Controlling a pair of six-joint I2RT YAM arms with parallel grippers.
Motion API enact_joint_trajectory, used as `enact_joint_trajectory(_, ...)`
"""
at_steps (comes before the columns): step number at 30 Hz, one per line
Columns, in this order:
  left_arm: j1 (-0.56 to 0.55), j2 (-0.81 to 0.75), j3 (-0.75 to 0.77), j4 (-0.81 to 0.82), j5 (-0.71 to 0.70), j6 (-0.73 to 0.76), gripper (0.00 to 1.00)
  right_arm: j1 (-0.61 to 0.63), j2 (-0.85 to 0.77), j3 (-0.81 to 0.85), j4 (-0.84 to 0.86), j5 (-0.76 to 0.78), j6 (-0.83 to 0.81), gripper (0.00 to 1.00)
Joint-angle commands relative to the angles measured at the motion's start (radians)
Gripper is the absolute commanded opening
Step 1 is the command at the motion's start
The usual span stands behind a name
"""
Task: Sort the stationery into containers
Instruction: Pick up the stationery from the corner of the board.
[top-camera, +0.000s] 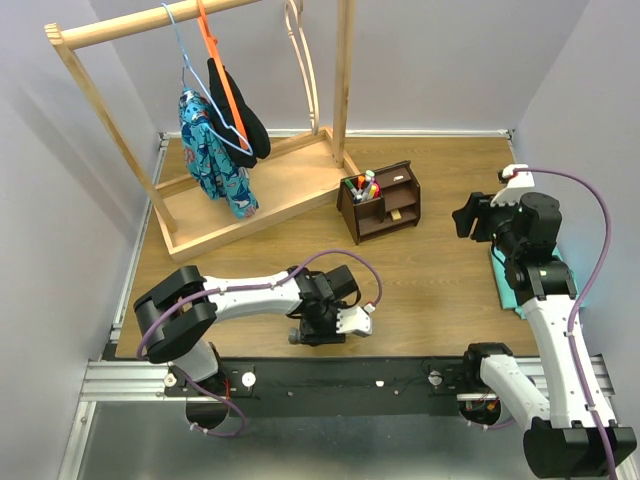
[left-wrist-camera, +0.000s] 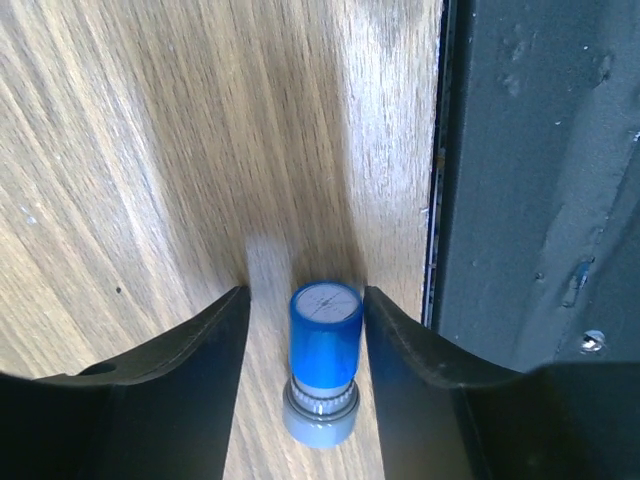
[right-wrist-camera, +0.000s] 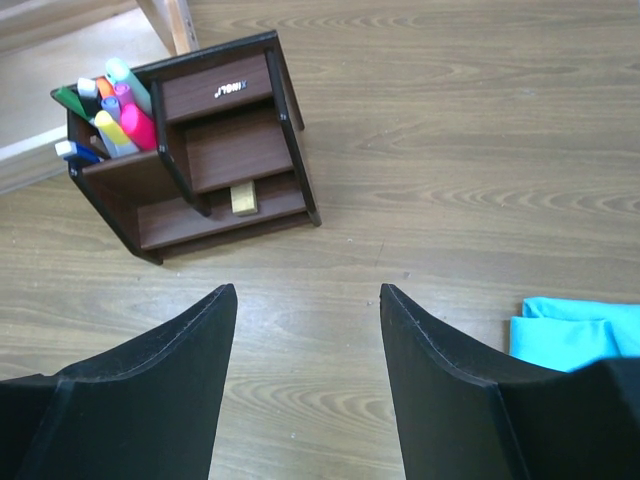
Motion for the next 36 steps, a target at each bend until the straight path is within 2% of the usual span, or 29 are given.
enact_joint_trajectory(1,-0.017,0.035,-0.036,0.035,-0.023,-0.014,0.55,-0.007,-0.026,-0.032,-0.019,-0.023,0.02,0.67)
enact_joint_trajectory(7,-0.019,0.023,-0.058,0.016,-0.055,0.009,0.52,-0.007,-0.026,-0.038,-0.012,-0.026,0.026,0.67)
enact_joint_trajectory(10,-0.019,0.018,-0.069,0.004,-0.05,0.036,0.43,-0.007,-0.024,-0.041,-0.007,-0.032,0.029,0.67)
enact_joint_trajectory(11,-0.019,0.017,-0.063,-0.002,-0.047,0.044,0.35,-0.007,-0.024,-0.043,-0.007,-0.032,0.029,0.67)
enact_joint_trajectory(13,-0.019,0.017,-0.047,-0.042,-0.041,0.064,0.24,-0.007,-0.023,-0.041,-0.009,-0.031,0.029,0.67)
enact_joint_trajectory(14,-0.019,0.014,-0.012,-0.063,-0.032,0.072,0.18,-0.007,-0.021,-0.038,-0.012,-0.026,0.025,0.67)
enact_joint_trajectory(17,-0.019,-0.005,0.104,-0.145,-0.016,0.088,0.12,-0.007,-0.015,-0.023,-0.016,-0.011,0.022,0.67)
enact_joint_trajectory(21,-0.017,0.0,0.308,-0.218,0.017,0.082,0.07,-0.007,-0.009,-0.018,-0.015,-0.003,0.023,0.67)
enact_joint_trajectory(26,-0.008,0.053,0.583,-0.249,0.066,0.09,0.06,-0.031,0.023,-0.024,-0.007,0.018,0.012,0.67)
enact_joint_trajectory(30,0.055,0.076,0.663,-0.127,0.131,0.096,0.06,-0.045,0.055,-0.006,-0.01,0.046,0.012,0.67)
enact_joint_trajectory(34,0.153,0.104,0.671,0.172,0.226,0.055,0.06,-0.079,0.106,0.026,-0.01,0.042,0.023,0.67)
enact_joint_trajectory(36,0.222,0.136,0.674,0.282,0.318,0.021,0.06,-0.092,0.126,0.04,-0.013,0.037,0.026,0.67)
